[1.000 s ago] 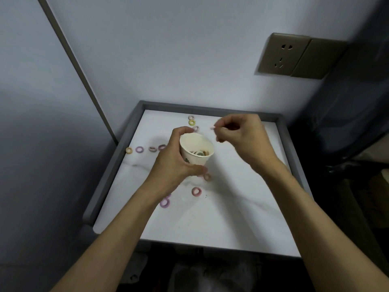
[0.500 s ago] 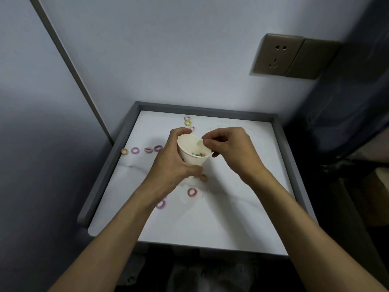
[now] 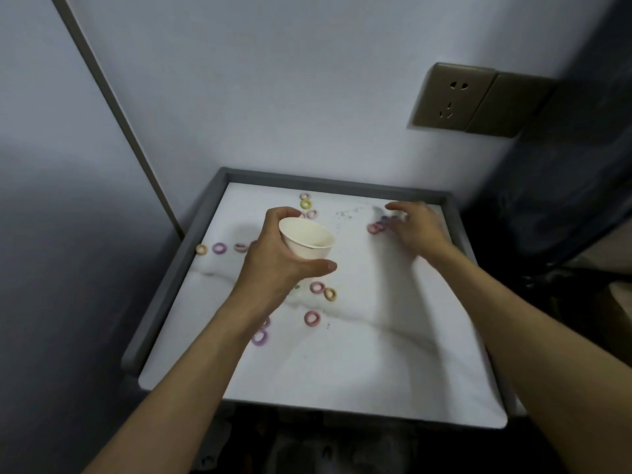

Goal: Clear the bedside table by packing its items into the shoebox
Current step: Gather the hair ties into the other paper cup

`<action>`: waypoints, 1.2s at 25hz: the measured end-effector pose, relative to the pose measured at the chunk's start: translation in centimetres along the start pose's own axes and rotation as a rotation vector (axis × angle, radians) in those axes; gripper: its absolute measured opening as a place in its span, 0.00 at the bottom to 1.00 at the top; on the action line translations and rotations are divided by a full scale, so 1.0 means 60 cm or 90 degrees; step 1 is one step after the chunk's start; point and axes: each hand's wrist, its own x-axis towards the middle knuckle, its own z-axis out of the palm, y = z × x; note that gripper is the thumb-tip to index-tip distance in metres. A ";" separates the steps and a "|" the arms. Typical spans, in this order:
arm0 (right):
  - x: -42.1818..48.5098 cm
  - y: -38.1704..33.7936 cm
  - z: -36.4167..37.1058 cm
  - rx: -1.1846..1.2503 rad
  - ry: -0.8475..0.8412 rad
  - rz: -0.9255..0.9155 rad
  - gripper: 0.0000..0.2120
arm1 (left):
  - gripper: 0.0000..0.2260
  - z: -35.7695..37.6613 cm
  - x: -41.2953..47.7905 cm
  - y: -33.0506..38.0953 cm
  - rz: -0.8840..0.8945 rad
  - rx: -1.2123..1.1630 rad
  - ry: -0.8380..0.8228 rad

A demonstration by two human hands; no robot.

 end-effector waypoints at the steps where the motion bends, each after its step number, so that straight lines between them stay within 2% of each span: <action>1: 0.010 -0.002 0.004 -0.001 -0.026 -0.009 0.17 | 0.36 0.000 0.002 0.000 0.000 0.002 0.001; 3: 0.015 -0.008 0.015 0.012 -0.041 -0.049 0.13 | 0.36 0.000 0.005 0.000 0.002 0.001 0.003; 5: 0.005 -0.010 0.027 0.002 -0.005 -0.100 0.05 | 0.35 0.002 0.007 0.000 0.001 -0.005 0.003; 7: -0.020 -0.008 0.036 -0.011 0.033 -0.120 0.02 | 0.35 0.004 0.007 0.001 -0.001 -0.003 -0.001; 13: -0.116 -0.004 0.050 -0.005 0.026 -0.115 0.10 | 0.35 0.009 -0.005 0.002 0.003 0.013 -0.030; 17: -0.138 -0.016 0.031 -0.017 0.012 -0.098 0.11 | 0.37 0.015 -0.013 -0.004 0.026 0.081 -0.056; 21: -0.146 -0.094 -0.024 0.159 0.077 -0.150 0.09 | 0.39 0.018 -0.013 -0.009 0.044 0.115 -0.072; 23: -0.165 -0.137 -0.033 0.239 0.029 -0.215 0.06 | 0.39 0.021 -0.013 -0.007 0.051 0.112 -0.084; 26: -0.195 -0.170 -0.015 0.252 -0.124 -0.255 0.16 | 0.39 0.017 -0.014 -0.008 0.045 0.075 -0.075; 27: -0.197 -0.172 -0.012 0.257 -0.130 -0.258 0.17 | 0.38 0.012 -0.014 -0.009 0.044 0.067 -0.066; 30: -0.183 -0.164 -0.006 0.295 -0.014 -0.245 0.12 | 0.38 -0.019 -0.013 -0.013 0.056 0.085 -0.034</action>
